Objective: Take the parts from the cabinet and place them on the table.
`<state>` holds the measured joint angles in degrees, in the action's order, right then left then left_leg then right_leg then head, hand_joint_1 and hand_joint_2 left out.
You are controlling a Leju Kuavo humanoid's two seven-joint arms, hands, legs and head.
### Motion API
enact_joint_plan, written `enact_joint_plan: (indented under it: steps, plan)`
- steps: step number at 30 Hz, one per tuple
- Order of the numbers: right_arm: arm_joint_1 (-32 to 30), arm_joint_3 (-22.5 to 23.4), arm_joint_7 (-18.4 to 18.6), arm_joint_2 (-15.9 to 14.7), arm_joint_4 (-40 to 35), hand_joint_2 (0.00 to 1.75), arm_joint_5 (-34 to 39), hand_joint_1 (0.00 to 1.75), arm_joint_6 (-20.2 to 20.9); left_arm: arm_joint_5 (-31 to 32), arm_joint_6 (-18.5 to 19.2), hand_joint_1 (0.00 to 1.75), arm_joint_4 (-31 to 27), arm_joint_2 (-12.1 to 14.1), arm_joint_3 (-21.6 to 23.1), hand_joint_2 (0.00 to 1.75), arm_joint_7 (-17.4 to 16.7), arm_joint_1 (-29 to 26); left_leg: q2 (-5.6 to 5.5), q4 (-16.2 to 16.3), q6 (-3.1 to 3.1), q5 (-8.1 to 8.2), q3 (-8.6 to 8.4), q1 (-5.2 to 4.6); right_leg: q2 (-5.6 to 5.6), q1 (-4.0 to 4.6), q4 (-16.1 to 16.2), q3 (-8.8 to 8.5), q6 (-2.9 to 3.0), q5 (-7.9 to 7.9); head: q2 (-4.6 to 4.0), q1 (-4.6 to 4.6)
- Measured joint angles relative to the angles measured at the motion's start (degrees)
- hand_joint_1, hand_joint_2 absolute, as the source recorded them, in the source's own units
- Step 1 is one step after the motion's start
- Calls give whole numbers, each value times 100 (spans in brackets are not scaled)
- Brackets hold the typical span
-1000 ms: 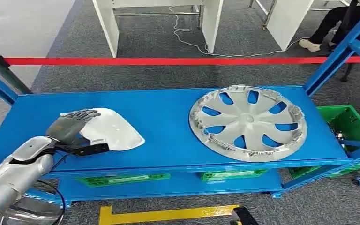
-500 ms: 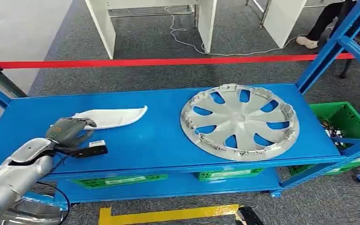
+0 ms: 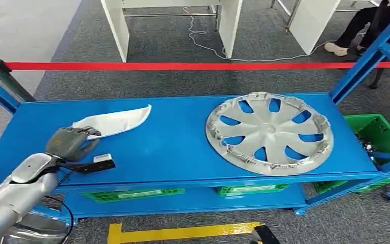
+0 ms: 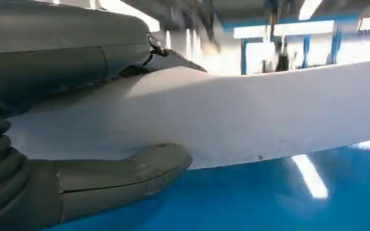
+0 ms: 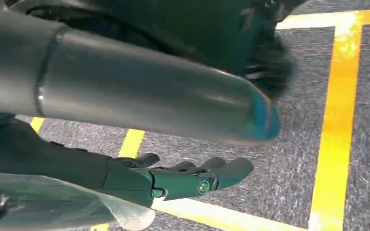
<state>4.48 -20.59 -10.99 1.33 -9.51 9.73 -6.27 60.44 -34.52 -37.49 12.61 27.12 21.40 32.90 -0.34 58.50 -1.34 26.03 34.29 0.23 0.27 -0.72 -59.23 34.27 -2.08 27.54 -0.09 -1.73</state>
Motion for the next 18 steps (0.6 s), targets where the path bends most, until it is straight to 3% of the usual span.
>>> enact_joint_plan:
  steps: [2, 4, 5, 6, 7, 9, 10, 11, 12, 14, 15, 16, 18]
  plan:
    - [-10, 0, 11, 0, 0, 0, 0, 0, -4, 179, -389, 175, -223, -4, -50, 175, -90, -128, -4, 34, 54, -12, 39, -22, 11, 6, 68, -47, 47, -3, 0, 11]
    - [-37, 0, 15, 0, 0, 0, 0, 0, -4, 317, -508, 175, -402, -31, -81, 175, -177, -251, -11, 12, 91, -33, 27, -11, 4, 22, 57, -48, 104, -9, 0, 7]
    - [-32, 0, 22, 0, 0, 0, 0, 0, -4, 440, -513, 175, -596, -48, -111, 175, -205, -347, -10, 45, 132, 36, 47, 2, -5, -30, 109, -70, 166, -48, 0, -2]
    - [-20, 2, 22, 0, -2, 0, 9, 0, -35, 514, -528, 175, -776, -70, -155, 175, -199, -432, -3, 184, 160, 145, 90, -1, 2, -26, 114, -71, 193, -53, 0, 26]
    - [-14, 4, 30, 0, 0, 0, 9, 0, -39, 596, -536, 175, -988, -117, -222, 175, -166, -508, -1, 532, 179, 359, 233, 7, 5, -27, 114, -69, 226, -51, 0, 44]
    - [-34, 2, 52, 7, 0, 0, 13, 0, -39, 627, -513, 175, -1316, -286, -273, 175, -173, -666, -1, 1402, 206, 731, 622, 14, -3, -23, 112, -72, 234, -45, 0, 37]
    - [-45, 4, 57, 7, 0, 0, 17, 0, -39, 627, -465, 175, -1458, -346, -267, 175, -212, -757, 0, 1709, 211, 817, 768, 16, -11, -24, 111, -72, 237, -42, 0, 39]
    - [-51, 4, 61, 7, 0, 0, 24, 0, -42, 565, -353, 175, -1650, -416, -249, 175, -236, -843, 1, 1735, 207, 751, 783, 20, -11, -24, 111, -77, 236, -40, 0, 37]
    - [-49, 4, 66, 9, 0, 0, 33, 0, -46, 456, -250, 175, -1812, -468, -221, 175, -251, -921, 2, 1514, 196, 558, 684, 27, -4, -24, 110, -80, 238, -37, 0, 39]
    - [-54, 7, 66, 18, 0, 0, 79, 0, -77, 88, -123, 175, -2158, -614, -201, 175, -267, -1026, 2, 568, 148, 43, 233, 26, 11, -23, 109, -111, 220, -23, 0, 39]
    - [-64, 11, 66, 22, 0, 0, 98, 0, -94, -169, -80, 175, -2383, -680, -192, 175, -254, -1087, 7, 174, 116, -38, 55, 22, 10, -23, 109, -118, 198, -11, 0, 37]
    - [-61, 13, 63, 28, 0, 0, 109, 0, -105, -435, -62, 175, -2597, -765, -179, 175, -205, -1182, 4, 72, 110, 25, -6, -9, 18, 14, 88, -96, 161, 0, 0, 37]
    - [-94, 18, 66, 42, 0, 0, 129, 0, -138, -1022, -10, 175, -3098, -934, -116, 175, -43, -1433, -7, 61, 73, 67, 8, -24, 8, 3, 102, -79, 92, -5, 0, 26]
